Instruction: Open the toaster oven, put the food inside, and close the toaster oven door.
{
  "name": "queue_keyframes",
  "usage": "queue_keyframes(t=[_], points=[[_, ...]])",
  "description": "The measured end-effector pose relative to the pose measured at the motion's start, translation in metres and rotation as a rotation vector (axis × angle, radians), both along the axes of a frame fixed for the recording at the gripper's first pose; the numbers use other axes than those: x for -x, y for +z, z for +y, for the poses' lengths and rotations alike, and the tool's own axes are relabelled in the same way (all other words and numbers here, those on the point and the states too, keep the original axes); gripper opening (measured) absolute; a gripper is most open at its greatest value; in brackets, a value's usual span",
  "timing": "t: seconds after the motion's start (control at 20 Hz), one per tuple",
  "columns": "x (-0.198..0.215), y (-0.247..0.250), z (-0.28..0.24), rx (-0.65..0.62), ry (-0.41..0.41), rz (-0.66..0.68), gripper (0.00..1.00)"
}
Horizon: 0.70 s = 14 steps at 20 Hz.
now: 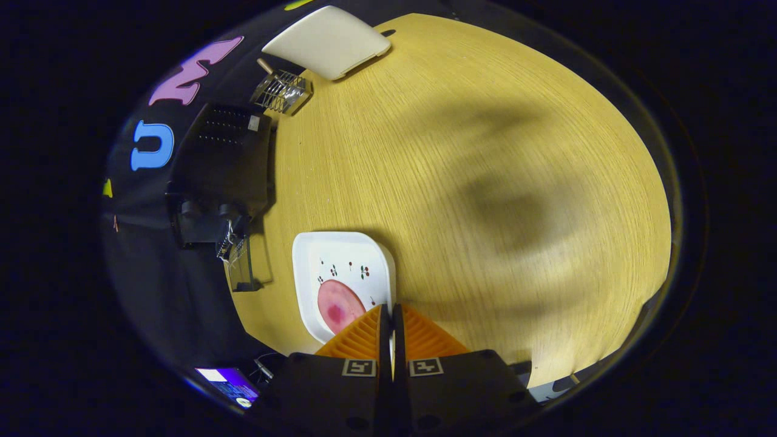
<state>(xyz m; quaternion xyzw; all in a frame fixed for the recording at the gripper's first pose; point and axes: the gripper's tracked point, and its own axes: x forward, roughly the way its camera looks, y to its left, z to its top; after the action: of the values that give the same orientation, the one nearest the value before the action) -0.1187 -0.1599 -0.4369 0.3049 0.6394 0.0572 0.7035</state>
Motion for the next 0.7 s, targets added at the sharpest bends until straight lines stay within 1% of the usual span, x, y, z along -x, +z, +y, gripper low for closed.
queue_keyframes(t=[0.1, 0.3, 0.55, 0.7], points=[[0.0, 0.005, 0.003, -0.027, -0.029, -0.007, 0.05], [0.01, 0.037, 0.023, -0.087, -0.093, -0.032, 0.05], [0.024, 0.065, 0.073, -0.107, -0.124, -0.055, 0.05], [0.031, 0.083, 0.115, -0.125, -0.149, -0.069, 0.05]])
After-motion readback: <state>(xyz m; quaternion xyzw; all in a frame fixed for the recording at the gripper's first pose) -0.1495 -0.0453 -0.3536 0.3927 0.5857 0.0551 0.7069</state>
